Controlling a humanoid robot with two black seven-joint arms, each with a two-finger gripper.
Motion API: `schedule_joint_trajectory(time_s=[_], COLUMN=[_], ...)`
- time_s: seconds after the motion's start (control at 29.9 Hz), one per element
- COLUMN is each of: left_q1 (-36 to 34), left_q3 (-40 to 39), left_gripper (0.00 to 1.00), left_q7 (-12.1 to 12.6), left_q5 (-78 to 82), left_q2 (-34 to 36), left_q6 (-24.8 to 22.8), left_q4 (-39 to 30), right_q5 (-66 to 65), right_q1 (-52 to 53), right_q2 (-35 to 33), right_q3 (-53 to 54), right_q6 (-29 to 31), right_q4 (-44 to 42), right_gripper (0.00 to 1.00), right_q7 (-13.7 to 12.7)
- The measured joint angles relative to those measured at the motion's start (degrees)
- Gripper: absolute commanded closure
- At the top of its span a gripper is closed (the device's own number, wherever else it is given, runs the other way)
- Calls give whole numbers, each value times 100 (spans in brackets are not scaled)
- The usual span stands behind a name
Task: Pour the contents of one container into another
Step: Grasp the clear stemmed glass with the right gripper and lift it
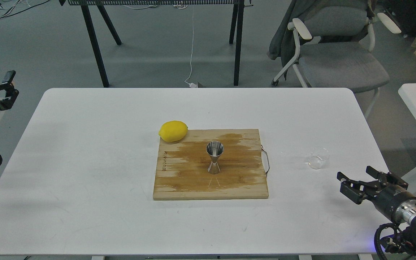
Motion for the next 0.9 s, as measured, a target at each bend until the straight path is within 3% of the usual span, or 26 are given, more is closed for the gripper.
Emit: schedule_joint_trajectory(time_s=[0.5,0.9], left_q1=[102,170], left_q3=[0,1], left_gripper=[11,11], left_q7=[0,0], left_q5=[-8,-8], left_q2=[-36,-113], left_q6=[1,0], left_q4=[0,9], right_q5=[-564,-906], right_q1=[702,1298], right_q2=[606,948], right_q3=[-97,-123], right_q6=[-1602,-2092], right_q4=[-152,-501], right_gripper=[2,2], right_q7=[339,518])
